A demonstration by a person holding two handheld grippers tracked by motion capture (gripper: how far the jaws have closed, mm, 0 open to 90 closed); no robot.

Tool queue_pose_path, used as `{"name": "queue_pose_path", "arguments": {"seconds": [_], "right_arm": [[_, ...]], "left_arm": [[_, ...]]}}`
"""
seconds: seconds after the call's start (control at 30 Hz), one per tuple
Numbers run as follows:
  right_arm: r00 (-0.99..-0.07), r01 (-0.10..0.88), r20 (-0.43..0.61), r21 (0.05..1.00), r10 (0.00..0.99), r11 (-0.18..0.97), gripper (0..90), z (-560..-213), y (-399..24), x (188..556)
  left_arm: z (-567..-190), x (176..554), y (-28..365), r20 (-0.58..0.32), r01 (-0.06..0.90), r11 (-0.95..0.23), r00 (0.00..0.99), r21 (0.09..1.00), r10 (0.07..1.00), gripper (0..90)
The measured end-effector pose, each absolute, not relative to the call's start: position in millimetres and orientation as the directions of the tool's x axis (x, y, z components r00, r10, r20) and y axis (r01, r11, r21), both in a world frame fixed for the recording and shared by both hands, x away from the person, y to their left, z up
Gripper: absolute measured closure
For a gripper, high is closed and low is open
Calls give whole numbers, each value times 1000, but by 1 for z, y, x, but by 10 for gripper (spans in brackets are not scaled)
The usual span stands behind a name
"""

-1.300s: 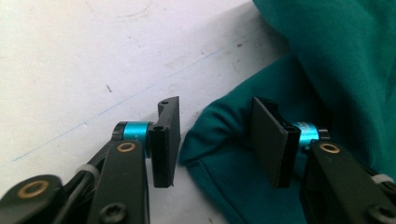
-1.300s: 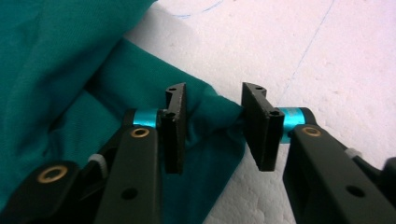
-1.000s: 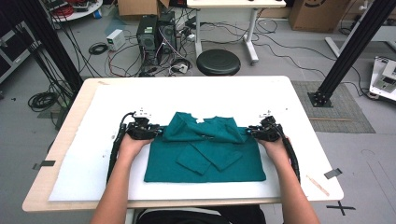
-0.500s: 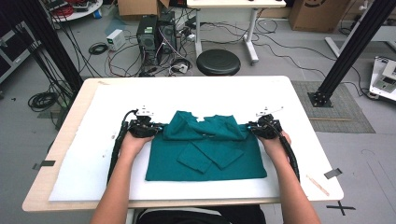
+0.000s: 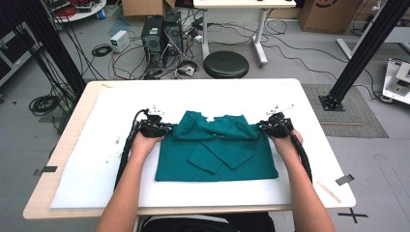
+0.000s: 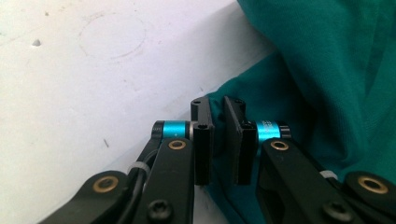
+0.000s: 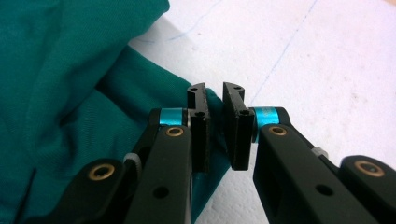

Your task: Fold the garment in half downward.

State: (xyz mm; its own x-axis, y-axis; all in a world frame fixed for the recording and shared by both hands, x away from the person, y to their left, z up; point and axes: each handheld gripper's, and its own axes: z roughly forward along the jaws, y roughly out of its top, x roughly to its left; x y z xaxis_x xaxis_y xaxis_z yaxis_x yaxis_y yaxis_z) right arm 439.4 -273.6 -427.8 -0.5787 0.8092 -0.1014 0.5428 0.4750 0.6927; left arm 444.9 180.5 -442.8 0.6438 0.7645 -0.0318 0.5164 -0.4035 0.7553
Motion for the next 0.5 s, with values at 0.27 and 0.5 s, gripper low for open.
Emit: {"name": "queue_pose_path", "arguments": {"seconds": [0.27,0.5], "right_arm": [[-509,580,-2,738,861,345,574,-423,-285,440],[-523,539,-15,769,852,344,500,-406,-279,437]], "left_arm": [[-435,443,190,-16,526,-357,577,772,816,443],[-423,439,189,-23,479,-315,576,819,817,352]]}}
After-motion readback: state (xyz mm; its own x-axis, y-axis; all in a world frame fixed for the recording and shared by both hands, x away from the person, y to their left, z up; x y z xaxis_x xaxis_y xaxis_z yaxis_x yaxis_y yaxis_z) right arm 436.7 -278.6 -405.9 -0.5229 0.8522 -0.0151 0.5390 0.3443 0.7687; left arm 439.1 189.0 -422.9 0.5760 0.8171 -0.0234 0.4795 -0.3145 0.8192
